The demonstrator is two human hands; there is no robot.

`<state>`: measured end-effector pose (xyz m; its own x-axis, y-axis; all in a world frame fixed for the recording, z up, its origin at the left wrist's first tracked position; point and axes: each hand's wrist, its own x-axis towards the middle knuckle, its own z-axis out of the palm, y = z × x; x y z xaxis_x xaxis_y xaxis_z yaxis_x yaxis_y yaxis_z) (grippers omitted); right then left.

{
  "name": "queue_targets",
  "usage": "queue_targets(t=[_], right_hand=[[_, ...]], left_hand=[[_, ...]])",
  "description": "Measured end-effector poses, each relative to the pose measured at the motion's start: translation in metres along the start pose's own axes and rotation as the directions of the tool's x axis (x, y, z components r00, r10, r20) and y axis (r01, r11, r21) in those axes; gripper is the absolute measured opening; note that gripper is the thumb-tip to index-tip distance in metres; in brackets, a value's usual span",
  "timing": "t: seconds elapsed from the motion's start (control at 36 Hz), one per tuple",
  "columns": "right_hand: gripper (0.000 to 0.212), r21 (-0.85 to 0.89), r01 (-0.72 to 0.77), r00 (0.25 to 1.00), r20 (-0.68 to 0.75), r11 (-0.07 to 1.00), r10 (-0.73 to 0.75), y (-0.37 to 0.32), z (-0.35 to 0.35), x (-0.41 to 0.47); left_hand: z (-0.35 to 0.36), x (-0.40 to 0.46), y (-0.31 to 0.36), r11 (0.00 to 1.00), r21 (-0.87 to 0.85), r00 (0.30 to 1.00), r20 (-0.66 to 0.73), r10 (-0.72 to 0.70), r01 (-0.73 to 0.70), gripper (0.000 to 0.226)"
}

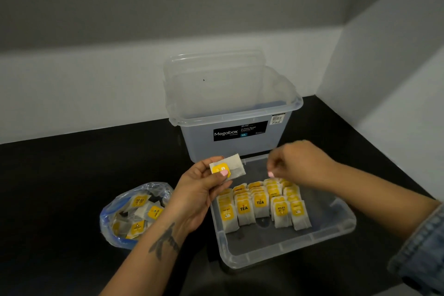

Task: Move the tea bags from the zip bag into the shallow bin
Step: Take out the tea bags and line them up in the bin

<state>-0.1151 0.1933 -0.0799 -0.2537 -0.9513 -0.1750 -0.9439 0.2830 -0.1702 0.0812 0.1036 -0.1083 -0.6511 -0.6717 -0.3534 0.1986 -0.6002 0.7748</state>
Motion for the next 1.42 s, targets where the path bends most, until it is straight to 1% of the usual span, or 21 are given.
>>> queue_targets(t=[0.06, 0.08, 0.14, 0.17, 0.25, 0.31, 0.42, 0.47, 0.56, 0.58, 0.67, 0.72, 0.83, 0.89, 0.97, 1.11, 1.28, 1.42], right_hand=[[0.007, 0.208, 0.028, 0.998, -0.054, 0.978, -0.017, -0.007, -0.017, -0.002], [0.006, 0.284, 0.054, 0.996, -0.082, 0.957, -0.032, -0.012, -0.024, -0.004], [0.011, 0.389, 0.099, 0.991, -0.12, 0.916, -0.056, -0.02, -0.033, -0.005], [0.016, 0.409, 0.113, 0.99, -0.122, 0.906, -0.068, -0.025, -0.036, -0.007], [0.032, 0.396, 0.105, 0.994, -0.063, 0.912, -0.087, -0.033, -0.034, -0.01], [0.034, 0.374, 0.077, 0.997, -0.007, 0.924, -0.08, -0.037, -0.03, -0.012], [0.025, 0.244, 0.051, 0.996, 0.059, 0.968, -0.067, -0.038, -0.022, -0.015], [0.018, 0.207, 0.047, 0.994, 0.092, 0.977, -0.067, -0.036, -0.02, -0.015], [0.012, 0.159, 0.045, 0.989, 0.132, 0.986, -0.067, -0.034, -0.018, -0.015], [0.011, 0.148, 0.044, 0.988, 0.14, 0.988, -0.065, -0.033, -0.017, -0.014], [0.007, 0.095, 0.04, 0.988, 0.144, 0.995, -0.054, -0.027, -0.01, -0.011], [0.006, 0.073, 0.027, 0.987, 0.156, 0.997, -0.039, -0.022, -0.003, -0.008], [0.006, 0.038, -0.014, 0.971, 0.241, 0.999, 0.004, -0.015, 0.02, -0.003], [0.007, 0.006, -0.015, 0.967, 0.254, 1.0, 0.013, -0.015, 0.032, -0.001], [0.004, -0.027, -0.012, 0.97, 0.244, 1.0, 0.018, -0.014, 0.047, 0.002], [0.007, -0.066, -0.006, 0.98, 0.2, 0.998, 0.019, -0.013, 0.058, 0.006], [0.007, -0.184, 0.027, 0.992, 0.123, 0.983, -0.004, -0.01, 0.062, 0.007], [0.01, -0.254, 0.049, 0.993, 0.117, 0.966, -0.02, -0.011, 0.064, 0.007]], left_hand=[[0.003, 0.0, -0.002, 0.992, 0.122, 0.999, 0.017, 0.033, -0.035, 0.025], [0.005, 0.001, -0.003, 0.976, 0.206, 0.998, 0.027, 0.061, -0.066, 0.026], [0.008, 0.002, -0.006, 0.911, 0.387, 0.99, 0.062, 0.125, -0.139, 0.031], [0.01, 0.002, -0.007, 0.867, 0.468, 0.985, 0.086, 0.151, -0.174, 0.035], [0.016, 0.004, -0.009, 0.687, 0.675, 0.962, 0.153, 0.228, -0.271, 0.052], [0.021, 0.004, -0.01, 0.593, 0.751, 0.953, 0.169, 0.252, -0.29, 0.062], [0.029, 0.004, -0.014, 0.451, 0.833, 0.936, 0.208, 0.283, -0.321, 0.079], [0.032, 0.004, -0.016, 0.386, 0.864, 0.933, 0.224, 0.282, -0.324, 0.086], [0.035, 0.005, -0.02, 0.326, 0.89, 0.934, 0.236, 0.267, -0.318, 0.092], [0.035, 0.006, -0.021, 0.326, 0.892, 0.939, 0.236, 0.252, -0.312, 0.093], [0.035, 0.007, -0.022, 0.371, 0.892, 0.963, 0.208, 0.172, -0.259, 0.096], [0.034, 0.007, -0.022, 0.389, 0.889, 0.968, 0.197, 0.152, -0.242, 0.096], [0.026, 0.005, -0.019, 0.397, 0.879, 0.96, 0.198, 0.2, -0.264, 0.091], [0.021, 0.005, -0.017, 0.389, 0.88, 0.954, 0.194, 0.23, -0.273, 0.088], [0.018, 0.004, -0.014, 0.405, 0.874, 0.952, 0.174, 0.251, -0.267, 0.086], [0.014, -0.002, -0.01, 0.402, 0.876, 0.946, 0.156, 0.285, -0.265, 0.084], [0.007, -0.006, -0.005, 0.418, 0.875, 0.949, 0.126, 0.29, -0.244, 0.082], [0.001, -0.008, 0.0, 0.434, 0.868, 0.947, 0.114, 0.3, -0.242, 0.08]])
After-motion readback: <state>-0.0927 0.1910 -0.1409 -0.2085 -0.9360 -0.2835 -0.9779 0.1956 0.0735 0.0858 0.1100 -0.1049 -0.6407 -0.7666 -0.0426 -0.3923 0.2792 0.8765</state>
